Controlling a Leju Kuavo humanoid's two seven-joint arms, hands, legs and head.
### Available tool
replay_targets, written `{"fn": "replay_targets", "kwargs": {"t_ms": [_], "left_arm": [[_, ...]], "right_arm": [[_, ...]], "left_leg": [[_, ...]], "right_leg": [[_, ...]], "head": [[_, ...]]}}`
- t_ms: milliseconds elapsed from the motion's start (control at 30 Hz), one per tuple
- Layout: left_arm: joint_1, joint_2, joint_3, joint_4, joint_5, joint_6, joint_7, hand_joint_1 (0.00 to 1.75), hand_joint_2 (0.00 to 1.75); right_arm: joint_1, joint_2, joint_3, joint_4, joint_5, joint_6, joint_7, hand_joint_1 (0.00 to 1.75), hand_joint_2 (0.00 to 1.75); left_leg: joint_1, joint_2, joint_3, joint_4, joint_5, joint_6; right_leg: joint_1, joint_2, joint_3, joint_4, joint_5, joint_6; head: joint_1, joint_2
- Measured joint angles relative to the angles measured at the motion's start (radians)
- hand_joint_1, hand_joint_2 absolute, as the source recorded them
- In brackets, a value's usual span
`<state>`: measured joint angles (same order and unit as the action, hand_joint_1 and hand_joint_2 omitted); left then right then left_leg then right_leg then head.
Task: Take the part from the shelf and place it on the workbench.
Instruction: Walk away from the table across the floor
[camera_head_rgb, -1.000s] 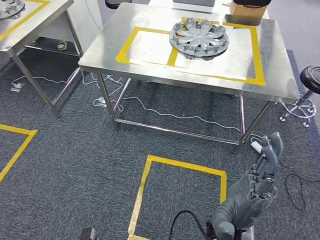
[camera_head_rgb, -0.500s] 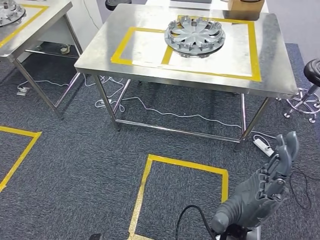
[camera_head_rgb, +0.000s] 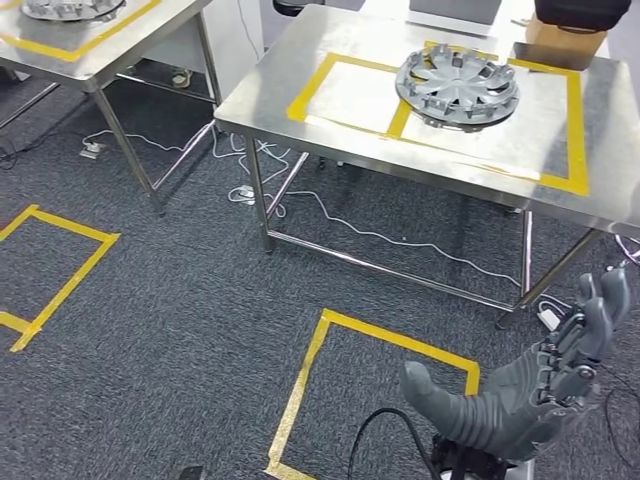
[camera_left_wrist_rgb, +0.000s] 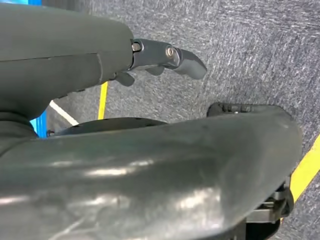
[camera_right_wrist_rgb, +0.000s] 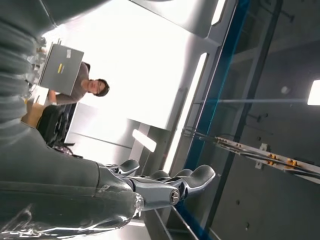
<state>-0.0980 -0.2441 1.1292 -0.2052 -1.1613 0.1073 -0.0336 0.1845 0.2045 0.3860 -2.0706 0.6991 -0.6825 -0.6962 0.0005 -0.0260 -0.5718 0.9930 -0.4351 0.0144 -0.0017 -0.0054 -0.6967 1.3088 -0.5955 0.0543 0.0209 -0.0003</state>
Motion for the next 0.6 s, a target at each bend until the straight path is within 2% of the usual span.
{"fn": "replay_targets", "kwargs": {"t_ms": [33,67,100,167,200,233,267,300,367,433,467,500,533,567,600], "left_arm": [[0.000,0.000,0.000,0.000,0.000,0.000,0.000,0.00,0.00],[0.001,0.000,0.000,0.000,0.000,0.000,0.000,0.00,0.00],[0.000,0.000,0.000,0.000,0.000,0.000,0.000,0.00,0.00],[-0.002,0.000,0.000,0.000,-0.001,-0.001,0.003,0.00,0.00],[-0.002,0.000,0.000,0.000,-0.001,-0.002,0.005,0.00,0.00],[-0.002,0.000,0.000,0.000,-0.002,-0.002,0.008,0.00,0.00],[0.000,0.000,0.000,0.000,-0.003,-0.002,0.010,0.00,0.00],[0.001,0.000,0.000,0.000,-0.003,-0.002,0.012,0.00,0.00],[0.001,-0.001,0.000,0.000,-0.003,-0.002,0.015,0.00,0.00],[-0.001,-0.001,-0.001,0.000,-0.006,-0.002,0.018,0.00,0.00],[-0.002,-0.001,-0.001,0.000,-0.007,-0.002,0.019,0.00,0.00],[-0.001,-0.001,-0.001,0.000,-0.009,-0.002,0.021,0.00,0.00],[-0.001,0.000,-0.001,0.000,-0.010,-0.002,0.022,0.00,0.00],[0.000,0.000,-0.001,0.000,-0.010,-0.001,0.023,0.00,0.00],[0.000,0.001,-0.001,0.000,-0.011,-0.001,0.024,0.00,0.00]], "right_arm": [[0.000,0.000,-0.001,0.000,0.000,0.000,0.000,0.00,1.75],[0.001,0.001,-0.002,0.000,0.000,0.000,0.000,0.00,1.75],[0.001,0.001,-0.002,0.000,0.000,0.000,0.000,0.00,1.75],[0.001,0.002,-0.002,-0.001,0.000,0.000,0.000,0.00,1.75],[0.002,0.002,-0.002,-0.002,0.000,0.000,0.000,0.00,1.75],[0.002,0.003,-0.003,-0.002,0.000,0.000,0.000,0.00,1.75],[0.002,0.004,-0.004,-0.002,0.000,0.000,0.000,0.00,1.75],[0.002,0.004,-0.004,-0.002,0.000,0.000,0.000,0.00,1.75],[0.003,0.006,-0.005,-0.002,0.001,0.000,0.000,0.00,1.75],[0.004,0.006,-0.006,-0.003,0.001,0.000,0.000,0.00,1.75],[0.004,0.006,-0.007,-0.003,0.002,0.000,0.000,0.00,1.75],[0.004,0.006,-0.007,-0.003,0.002,0.000,0.000,0.00,1.75],[0.004,0.006,-0.007,-0.003,0.002,0.000,0.000,0.00,1.75],[0.004,0.007,-0.007,-0.003,0.002,0.000,0.000,0.00,1.75],[0.004,0.007,-0.008,-0.003,0.003,0.000,0.000,0.00,1.75]], "left_leg": [[0.000,-0.012,0.000,0.000,0.000,0.000],[0.000,-0.025,0.002,0.000,0.001,-0.001],[0.000,-0.039,0.003,0.000,0.002,-0.002],[-0.001,-0.063,0.000,0.002,0.004,-0.009],[0.000,-0.073,-0.003,0.002,0.006,-0.015],[0.001,-0.082,-0.007,0.001,0.009,-0.022],[0.004,-0.092,-0.011,-0.001,0.012,-0.029],[0.005,-0.091,-0.012,-0.001,0.013,-0.034],[0.003,-0.053,-0.031,0.036,-0.015,-0.045],[0.001,-0.003,-0.089,0.152,-0.080,-0.054],[0.002,0.007,-0.122,0.220,-0.108,-0.058],[0.002,0.011,-0.145,0.266,-0.122,-0.060],[0.003,0.013,-0.150,0.279,-0.116,-0.061],[0.003,0.018,-0.134,0.250,-0.091,-0.062],[0.003,0.032,-0.101,0.190,-0.057,-0.061]], "right_leg": [[0.000,0.002,0.000,-0.001,0.013,-0.002],[0.000,0.007,0.020,-0.044,0.044,-0.004],[-0.002,0.020,0.055,-0.116,0.083,-0.007],[-0.006,0.063,0.120,-0.248,0.129,-0.011],[-0.007,0.077,0.135,-0.280,0.135,-0.012],[-0.007,0.080,0.139,-0.290,0.133,-0.014],[-0.006,0.072,0.140,-0.292,0.136,-0.017],[-0.006,0.061,0.141,-0.295,0.139,-0.023],[-0.008,0.037,0.145,-0.303,0.144,-0.034],[-0.008,0.010,0.145,-0.306,0.145,-0.040],[-0.007,-0.005,0.144,-0.306,0.145,-0.041],[-0.007,-0.019,0.144,-0.306,0.144,-0.041],[-0.007,-0.033,0.143,-0.306,0.144,-0.041],[-0.007,-0.046,0.144,-0.306,0.143,-0.040],[-0.007,-0.059,0.146,-0.306,0.142,-0.038]], "head": [[0.000,0.000],[0.000,0.000],[0.000,0.000],[0.000,0.000],[0.000,0.000],[-0.001,0.000],[-0.001,0.000],[-0.001,0.000],[-0.006,0.000],[-0.012,0.000],[-0.012,0.000],[-0.012,0.000],[-0.012,0.000],[-0.013,0.000],[-0.013,0.000]]}}
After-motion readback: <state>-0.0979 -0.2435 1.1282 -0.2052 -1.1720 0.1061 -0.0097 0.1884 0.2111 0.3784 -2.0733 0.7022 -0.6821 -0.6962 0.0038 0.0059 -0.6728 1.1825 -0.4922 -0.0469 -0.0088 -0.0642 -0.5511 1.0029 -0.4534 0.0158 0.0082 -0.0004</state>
